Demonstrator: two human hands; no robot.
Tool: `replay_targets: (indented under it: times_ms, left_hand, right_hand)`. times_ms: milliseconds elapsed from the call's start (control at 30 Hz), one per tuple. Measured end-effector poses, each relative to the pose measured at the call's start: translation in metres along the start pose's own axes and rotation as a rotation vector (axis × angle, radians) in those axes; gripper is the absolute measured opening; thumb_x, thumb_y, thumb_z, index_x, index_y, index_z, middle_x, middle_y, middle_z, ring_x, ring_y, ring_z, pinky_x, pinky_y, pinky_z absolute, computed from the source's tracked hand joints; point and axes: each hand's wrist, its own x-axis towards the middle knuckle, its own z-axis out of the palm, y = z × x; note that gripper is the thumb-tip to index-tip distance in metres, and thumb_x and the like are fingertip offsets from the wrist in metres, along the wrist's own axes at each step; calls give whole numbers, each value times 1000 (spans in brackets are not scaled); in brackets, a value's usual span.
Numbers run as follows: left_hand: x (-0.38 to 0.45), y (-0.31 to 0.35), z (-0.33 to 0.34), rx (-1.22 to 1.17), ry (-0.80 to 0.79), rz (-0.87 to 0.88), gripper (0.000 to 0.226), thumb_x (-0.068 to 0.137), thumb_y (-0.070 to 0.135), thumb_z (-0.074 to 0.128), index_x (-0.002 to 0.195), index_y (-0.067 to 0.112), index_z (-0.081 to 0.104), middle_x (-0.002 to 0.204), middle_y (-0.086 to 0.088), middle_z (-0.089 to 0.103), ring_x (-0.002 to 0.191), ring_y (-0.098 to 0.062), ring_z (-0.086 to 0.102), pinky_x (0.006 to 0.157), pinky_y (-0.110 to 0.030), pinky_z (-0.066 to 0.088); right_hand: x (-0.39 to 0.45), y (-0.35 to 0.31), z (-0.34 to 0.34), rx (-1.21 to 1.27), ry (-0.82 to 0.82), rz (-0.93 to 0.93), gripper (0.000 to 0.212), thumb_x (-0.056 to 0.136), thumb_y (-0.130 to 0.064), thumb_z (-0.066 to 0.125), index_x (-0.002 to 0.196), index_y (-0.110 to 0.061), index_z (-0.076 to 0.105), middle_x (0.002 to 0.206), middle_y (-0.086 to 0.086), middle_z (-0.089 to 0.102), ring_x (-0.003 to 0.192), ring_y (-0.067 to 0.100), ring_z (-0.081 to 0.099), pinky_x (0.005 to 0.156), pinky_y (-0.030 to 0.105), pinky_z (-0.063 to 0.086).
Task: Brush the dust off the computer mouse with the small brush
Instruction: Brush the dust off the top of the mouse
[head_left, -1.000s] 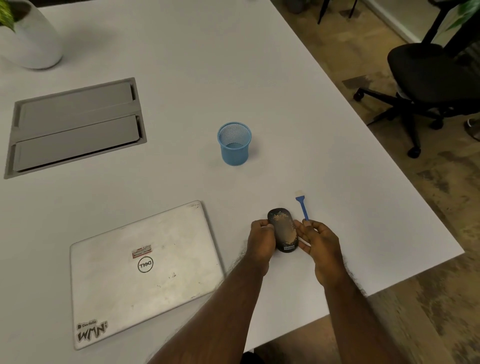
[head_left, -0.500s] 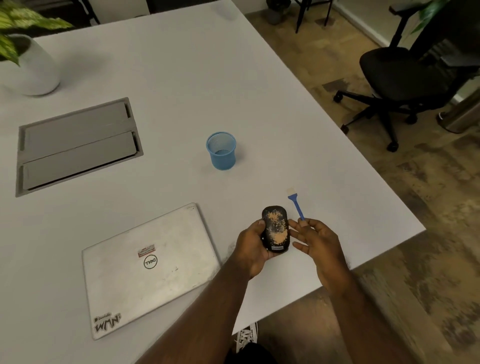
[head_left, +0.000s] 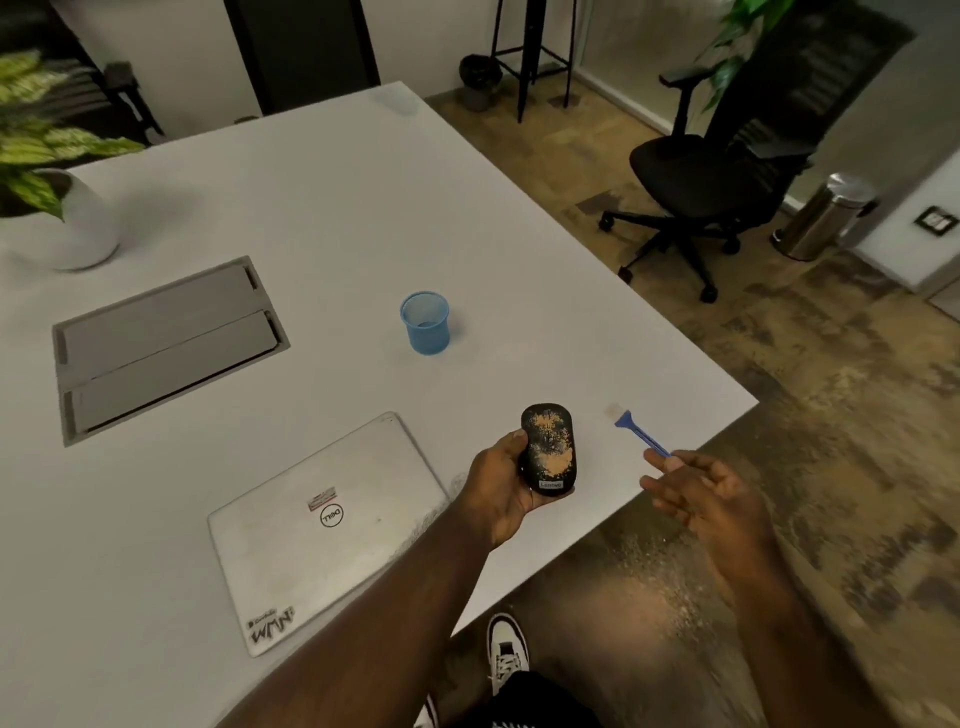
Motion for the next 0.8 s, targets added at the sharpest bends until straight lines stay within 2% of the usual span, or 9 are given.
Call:
replay_targets:
  times_ms: [200, 300, 433, 467, 600, 800]
  left_hand:
    - [-43, -11, -7, 22, -47, -47, 44, 102, 29, 36, 135, 3, 49, 123, -22, 59, 100, -33, 61, 85, -48, 52]
    - [-64, -19, -7, 27, -69, -77, 43, 102, 29, 34, 133, 3, 50, 118, -21, 61, 97, -32, 60, 87, -48, 49]
    - [-87, -32, -4, 25, -91, -110, 43, 102, 28, 35, 134, 2, 48, 120, -22, 60, 95, -33, 62, 78, -48, 55]
    - [-90, -35, -4, 20, -98, -118, 43, 102, 27, 35, 134, 1, 48, 118, -23, 61, 94, -34, 63, 74, -47, 57]
    - [-107, -54, 1, 32, -131, -158, 42, 102, 24, 34, 132, -2, 49, 108, -22, 65, 91, -32, 66, 68, -43, 60]
    - [-116, -89, 21, 122, -159, -181, 41, 103, 23, 32, 124, -3, 54, 109, -21, 65, 94, -29, 64, 89, -47, 49]
  right_hand:
    - [-81, 10, -9, 197, 128, -14, 10, 93, -17, 61, 102, -17, 65, 100, 9, 76, 86, 22, 76, 71, 28, 61]
    - [-116, 20, -5, 268, 159, -27, 10, 92, -19, 62, 100, -15, 66, 102, 12, 76, 84, 22, 76, 70, 26, 61]
    - [-155, 28, -1, 319, 205, -73, 41, 76, -33, 69, 109, -7, 66, 104, 9, 77, 87, 23, 76, 74, 29, 61]
    - [-161, 29, -2, 328, 222, -85, 44, 75, -32, 69, 110, -6, 65, 103, 9, 77, 88, 24, 76, 74, 29, 61]
    - [-181, 32, -12, 354, 288, -123, 23, 92, -16, 62, 111, -3, 65, 99, 13, 77, 88, 26, 76, 73, 29, 62]
    - [-195, 29, -40, 377, 362, -144, 5, 94, -10, 61, 96, -9, 66, 95, 19, 76, 83, 25, 76, 73, 30, 62]
